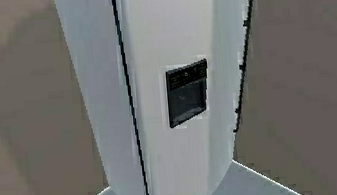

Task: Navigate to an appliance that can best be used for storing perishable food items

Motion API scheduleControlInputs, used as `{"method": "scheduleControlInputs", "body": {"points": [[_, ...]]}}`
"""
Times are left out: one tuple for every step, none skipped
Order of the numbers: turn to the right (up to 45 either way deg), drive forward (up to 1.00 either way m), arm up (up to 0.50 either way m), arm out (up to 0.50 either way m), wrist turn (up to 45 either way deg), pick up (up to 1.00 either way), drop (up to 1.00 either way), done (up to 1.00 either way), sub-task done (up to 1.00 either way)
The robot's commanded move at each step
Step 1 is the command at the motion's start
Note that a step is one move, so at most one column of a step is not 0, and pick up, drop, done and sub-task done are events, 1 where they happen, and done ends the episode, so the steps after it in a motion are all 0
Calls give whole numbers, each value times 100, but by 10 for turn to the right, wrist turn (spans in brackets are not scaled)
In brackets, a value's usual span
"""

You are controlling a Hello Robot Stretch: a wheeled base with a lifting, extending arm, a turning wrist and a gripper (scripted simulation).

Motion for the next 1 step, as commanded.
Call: {"method": "scheduleControlInputs", "body": {"points": [[0, 0, 0, 0, 0, 0, 0, 100, 0]]}}
